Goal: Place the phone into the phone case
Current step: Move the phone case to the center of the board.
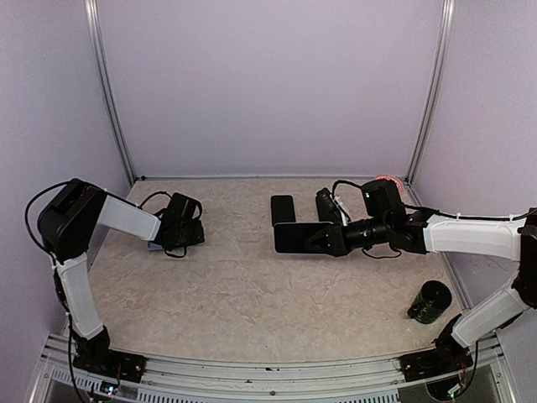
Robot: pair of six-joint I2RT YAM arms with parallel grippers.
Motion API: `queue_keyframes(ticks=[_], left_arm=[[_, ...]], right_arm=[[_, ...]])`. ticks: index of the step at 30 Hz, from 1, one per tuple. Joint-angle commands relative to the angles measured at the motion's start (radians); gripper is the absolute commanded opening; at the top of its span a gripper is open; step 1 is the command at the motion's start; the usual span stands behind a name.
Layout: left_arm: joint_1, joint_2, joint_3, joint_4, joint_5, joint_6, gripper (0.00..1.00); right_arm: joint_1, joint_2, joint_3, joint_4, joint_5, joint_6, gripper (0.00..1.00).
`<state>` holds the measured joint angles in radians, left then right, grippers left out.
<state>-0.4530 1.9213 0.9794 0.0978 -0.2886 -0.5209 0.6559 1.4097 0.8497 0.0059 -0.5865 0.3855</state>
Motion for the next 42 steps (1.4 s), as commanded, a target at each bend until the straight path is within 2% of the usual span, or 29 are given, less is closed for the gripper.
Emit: queue_keyframes(ticks=[1, 12, 26, 33, 42], left_arm=[[-0.021, 0.014, -0.036, -0.003, 0.095, -0.023, 0.0], [-0.136, -0.028, -0.012, -0.024, 0.098, -0.062, 0.0], [-0.328, -0.087, -0.02, 0.03, 0.197, -0.208, 0.0], [-0.442, -0.043, 0.044, 0.035, 0.232, -0.262, 0.0], [-0.521, 0.044, 0.138, 0.042, 0.257, -0.322, 0.0]], right_arm=[[-0.007, 0.004, -0.001, 0.062, -0.015, 0.001, 0.0], [-0.008, -0.001, 0.007, 0.052, 0.004, -0.014, 0.0], [-0.058, -0.077, 0.015, 0.009, 0.1, -0.02, 0.0], [-0.121, -0.17, 0.011, -0.022, 0.185, 0.001, 0.0], [-0.146, -0.23, -0.005, -0.035, 0.227, 0.008, 0.0]])
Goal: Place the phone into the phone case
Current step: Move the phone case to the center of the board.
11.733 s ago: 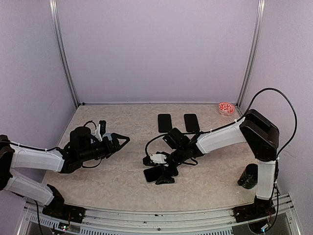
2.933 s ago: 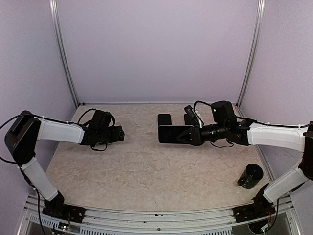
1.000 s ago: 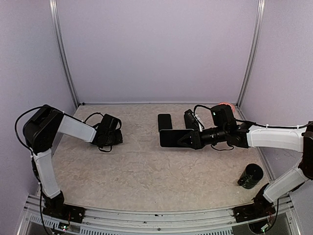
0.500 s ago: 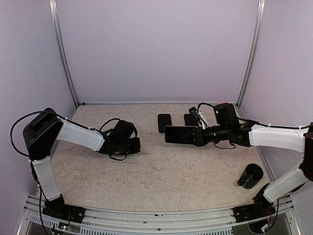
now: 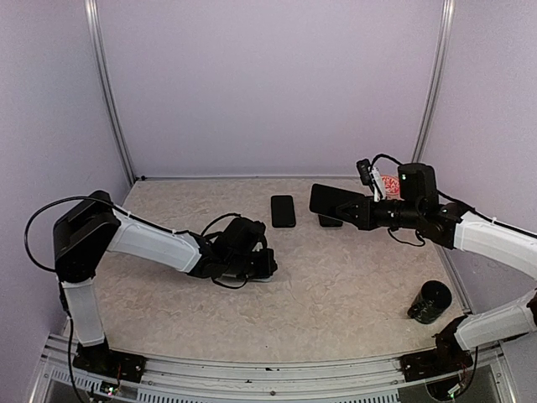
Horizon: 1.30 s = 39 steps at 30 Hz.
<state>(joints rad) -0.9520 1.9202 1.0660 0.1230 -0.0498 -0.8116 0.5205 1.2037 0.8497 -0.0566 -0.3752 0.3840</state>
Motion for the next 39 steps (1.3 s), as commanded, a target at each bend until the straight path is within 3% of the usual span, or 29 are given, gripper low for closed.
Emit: queue_keyframes(ticks=[1, 10, 15, 25, 27, 39], left_arm=[[-0.026, 0.055, 0.063, 0.017, 0.021, -0.034, 0.0], [-0.03, 0.045, 0.062, 0.065, 0.045, -0.035, 0.22], [-0.029, -0.04, 0.043, 0.052, 0.021, -0.026, 0.54], [0.068, -0.286, -0.093, 0.006, -0.043, -0.007, 0.86], [0.093, -0.32, -0.13, 0.011, -0.042, -0.009, 0.98], [0.152, -0.366, -0.288, 0.086, -0.058, -0.015, 0.99]], right_arm=[[-0.011, -0.02, -0.006, 0.029, 0.008, 0.013, 0.0], [-0.011, 0.002, -0.047, 0.067, -0.061, 0.084, 0.0], [-0.01, 0.03, -0.072, 0.107, -0.09, 0.171, 0.0], [0.037, 0.042, -0.143, 0.214, -0.031, 0.378, 0.0], [0.067, 0.056, -0.144, 0.225, 0.0, 0.408, 0.0], [0.191, 0.231, -0.104, 0.352, 0.022, 0.566, 0.0]])
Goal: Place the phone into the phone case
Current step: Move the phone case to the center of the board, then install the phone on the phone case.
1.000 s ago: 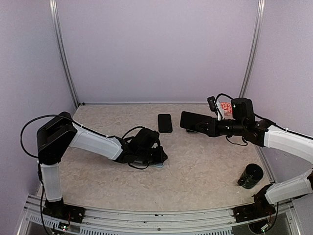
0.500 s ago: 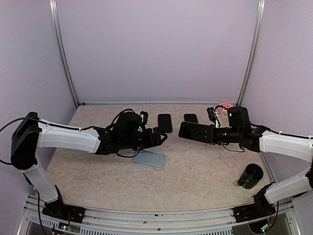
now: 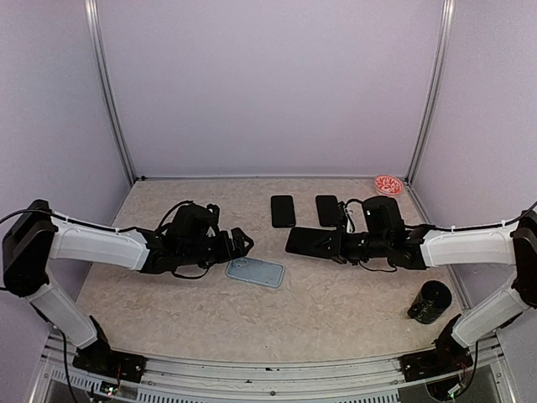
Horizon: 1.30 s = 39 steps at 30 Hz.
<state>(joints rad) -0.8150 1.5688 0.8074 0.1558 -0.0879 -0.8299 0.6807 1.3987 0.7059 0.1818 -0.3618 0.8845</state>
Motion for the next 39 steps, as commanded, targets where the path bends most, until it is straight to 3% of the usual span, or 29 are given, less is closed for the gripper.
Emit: queue_keyframes(ticks=[1, 15, 39], left_arm=[[0.019, -0.01, -0.039, 0.061, -0.018, 0.004, 0.99], [0.05, 0.033, -0.088, 0.154, 0.015, 0.023, 0.99], [0.073, 0.072, -0.145, 0.249, 0.032, 0.012, 0.99]], right_arm=[[0.037, 0.052, 0.048, 0.116, 0.007, 0.068, 0.0], [0.065, 0.259, 0.085, 0.266, -0.078, 0.199, 0.0], [0.075, 0.37, 0.142, 0.296, -0.086, 0.248, 0.0]])
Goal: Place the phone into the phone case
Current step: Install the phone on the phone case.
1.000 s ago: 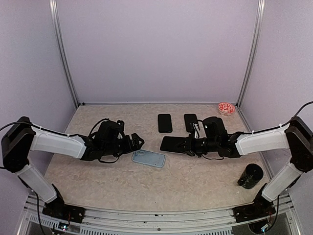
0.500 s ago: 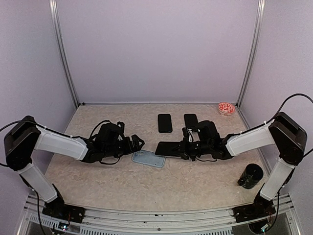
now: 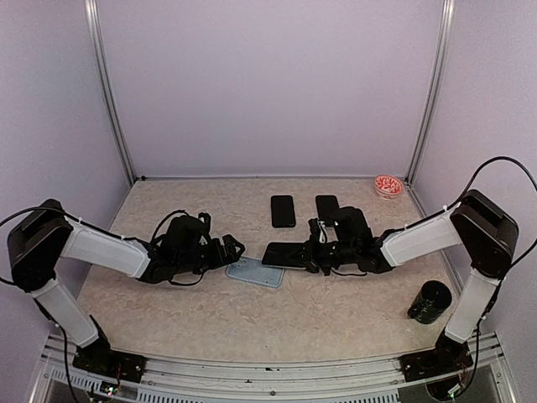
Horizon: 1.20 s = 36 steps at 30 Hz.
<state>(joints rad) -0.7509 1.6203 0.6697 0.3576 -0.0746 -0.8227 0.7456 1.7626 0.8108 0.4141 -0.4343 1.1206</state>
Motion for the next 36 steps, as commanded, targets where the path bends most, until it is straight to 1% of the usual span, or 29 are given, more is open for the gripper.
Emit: queue_keyframes(ticks=[1, 13, 18, 30, 36], left_arm=[[0.009, 0.023, -0.009, 0.056, 0.024, 0.003, 0.99], [0.008, 0.048, -0.021, 0.073, 0.024, -0.012, 0.99], [0.007, 0.076, -0.021, 0.095, 0.034, -0.016, 0.99], [0.007, 0.112, -0.023, 0.137, 0.066, -0.022, 0.99], [0.004, 0.121, -0.025, 0.148, 0.07, -0.028, 0.99]], right_arm=[[0.01, 0.012, 0.038, 0.066, -0.014, 0.015, 0.0], [0.043, 0.083, 0.094, 0.08, -0.069, 0.055, 0.0], [0.053, 0.13, 0.109, 0.114, -0.107, 0.084, 0.0], [0.053, 0.207, 0.142, 0.155, -0.172, 0.126, 0.0], [0.054, 0.218, 0.153, 0.156, -0.181, 0.145, 0.0]])
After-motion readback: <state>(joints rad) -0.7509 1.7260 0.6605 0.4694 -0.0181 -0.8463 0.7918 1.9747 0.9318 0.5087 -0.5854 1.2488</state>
